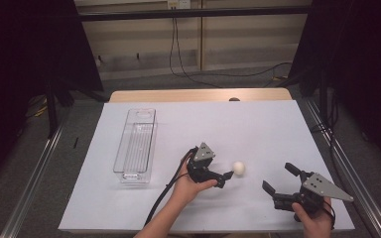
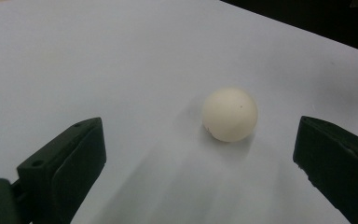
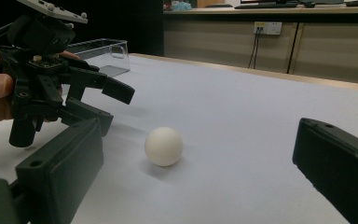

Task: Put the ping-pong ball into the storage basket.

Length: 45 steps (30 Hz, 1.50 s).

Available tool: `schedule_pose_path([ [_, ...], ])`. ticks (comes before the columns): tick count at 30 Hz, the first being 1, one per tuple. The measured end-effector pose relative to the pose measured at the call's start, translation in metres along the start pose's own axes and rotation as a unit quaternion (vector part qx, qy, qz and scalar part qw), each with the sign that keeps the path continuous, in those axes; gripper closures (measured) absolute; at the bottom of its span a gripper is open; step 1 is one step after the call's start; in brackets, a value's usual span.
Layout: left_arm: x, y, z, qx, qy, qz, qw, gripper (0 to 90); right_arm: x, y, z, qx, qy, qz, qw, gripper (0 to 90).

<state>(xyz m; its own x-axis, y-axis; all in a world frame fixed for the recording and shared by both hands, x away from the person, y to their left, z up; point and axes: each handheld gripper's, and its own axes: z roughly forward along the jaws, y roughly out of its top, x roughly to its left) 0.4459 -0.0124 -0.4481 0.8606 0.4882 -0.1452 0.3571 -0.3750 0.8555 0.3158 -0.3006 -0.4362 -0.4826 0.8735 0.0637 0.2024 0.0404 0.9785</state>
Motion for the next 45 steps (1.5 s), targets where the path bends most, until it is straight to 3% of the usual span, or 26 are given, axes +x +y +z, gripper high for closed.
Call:
schedule_pose_path([
  [4, 0.001, 0.0, 0.003, -0.008, -0.003, -0.005, 0.9999, 2.5, 0.001, 0.0, 0.0, 0.0, 0.0, 0.002, 1.0, 1.4],
  [18, -0.001, 0.0, 0.007, 0.004, -0.002, 0.012, 0.9999, 3.2, 0.0, 0.0, 0.0, 0.001, 0.001, 0.001, 1.0, 1.4],
  [21, -0.002, 0.0, 0.009, -0.003, -0.004, 0.004, 1.0, 3.3, 0.0, 0.0, 0.001, 0.001, 0.001, 0.001, 1.0, 1.4],
  [27, -0.004, 0.0, 0.012, 0.0, -0.01, 0.009, 0.9999, 3.7, 0.0, 0.0, 0.0, 0.0, 0.0, 0.001, 1.0, 1.4],
  [45, -0.01, 0.008, 0.021, 0.029, -0.011, 0.027, 0.9991, 7.3, 0.0, 0.0, 0.0, 0.002, 0.001, 0.003, 1.0, 1.4],
])
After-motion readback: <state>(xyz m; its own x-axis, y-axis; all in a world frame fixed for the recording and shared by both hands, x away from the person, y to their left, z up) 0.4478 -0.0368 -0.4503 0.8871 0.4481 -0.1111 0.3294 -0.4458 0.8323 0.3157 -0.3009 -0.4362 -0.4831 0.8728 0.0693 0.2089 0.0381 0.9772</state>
